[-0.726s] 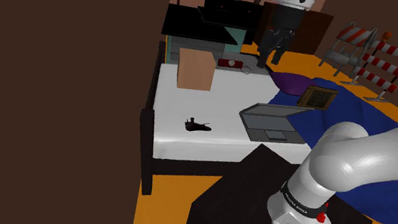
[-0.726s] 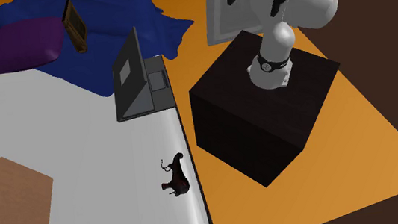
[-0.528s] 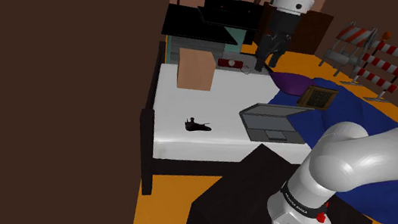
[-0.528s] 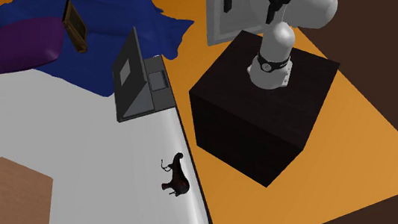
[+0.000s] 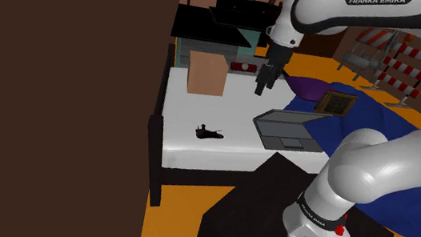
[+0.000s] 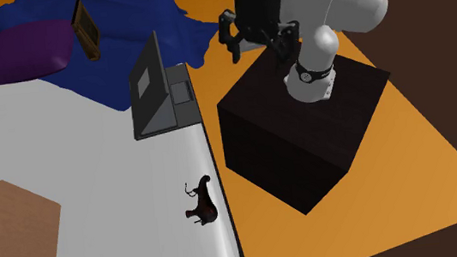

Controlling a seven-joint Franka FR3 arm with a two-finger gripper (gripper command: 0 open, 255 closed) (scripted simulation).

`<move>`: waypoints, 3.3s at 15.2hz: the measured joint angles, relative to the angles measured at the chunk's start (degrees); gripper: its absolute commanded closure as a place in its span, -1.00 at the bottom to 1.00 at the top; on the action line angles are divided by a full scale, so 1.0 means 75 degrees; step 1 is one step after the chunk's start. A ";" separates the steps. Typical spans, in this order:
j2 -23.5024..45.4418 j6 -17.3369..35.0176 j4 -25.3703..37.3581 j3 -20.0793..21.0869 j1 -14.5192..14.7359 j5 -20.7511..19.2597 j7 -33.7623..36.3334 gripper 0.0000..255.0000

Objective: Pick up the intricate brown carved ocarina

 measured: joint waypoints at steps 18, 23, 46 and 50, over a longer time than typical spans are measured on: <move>0.4772 0.5048 -0.0039 -0.1869 0.1216 0.1464 -0.4069 -1.00; 0.6661 0.5931 0.0708 -0.1741 0.1338 0.3333 -0.6052 -1.00; 1.0093 0.6999 0.2848 -0.0036 0.0096 0.5916 -0.9028 1.00; 1.0094 0.7001 0.2848 -0.0034 0.0092 0.5919 -0.9034 1.00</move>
